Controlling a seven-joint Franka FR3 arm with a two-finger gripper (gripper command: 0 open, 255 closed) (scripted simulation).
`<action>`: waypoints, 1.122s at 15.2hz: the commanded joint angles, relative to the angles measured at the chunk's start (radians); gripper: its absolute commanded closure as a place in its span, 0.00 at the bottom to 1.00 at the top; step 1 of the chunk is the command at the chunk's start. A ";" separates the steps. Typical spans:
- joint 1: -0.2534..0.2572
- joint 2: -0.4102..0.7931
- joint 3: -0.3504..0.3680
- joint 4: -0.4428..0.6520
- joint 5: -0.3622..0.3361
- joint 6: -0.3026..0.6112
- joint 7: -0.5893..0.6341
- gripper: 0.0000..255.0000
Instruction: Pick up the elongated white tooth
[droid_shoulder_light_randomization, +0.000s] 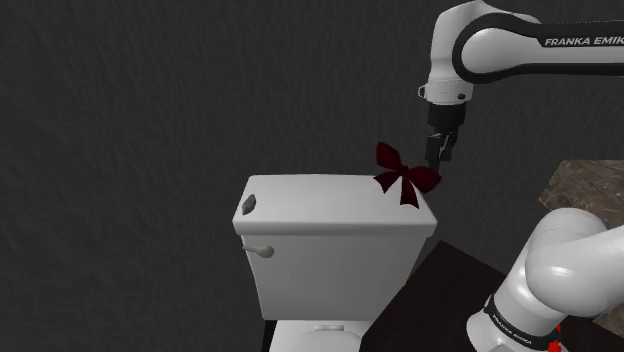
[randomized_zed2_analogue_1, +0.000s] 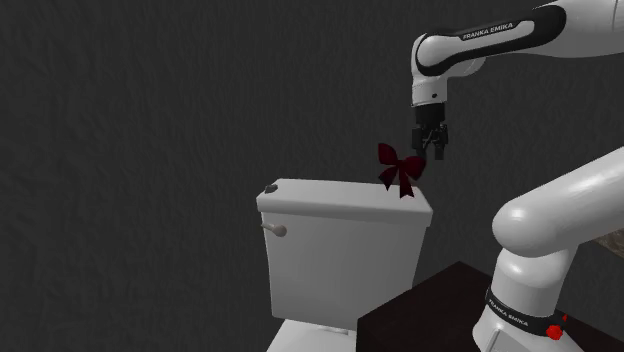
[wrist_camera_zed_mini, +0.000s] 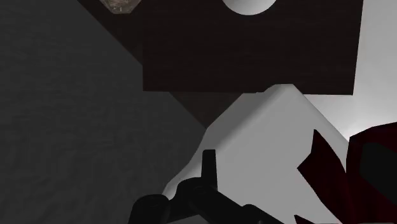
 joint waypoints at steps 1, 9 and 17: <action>0.000 0.000 0.000 0.000 0.000 0.000 0.000 0.00; 0.038 0.143 0.131 0.037 0.169 0.121 0.244 0.00; 0.064 0.350 0.243 0.154 0.282 0.253 0.466 0.00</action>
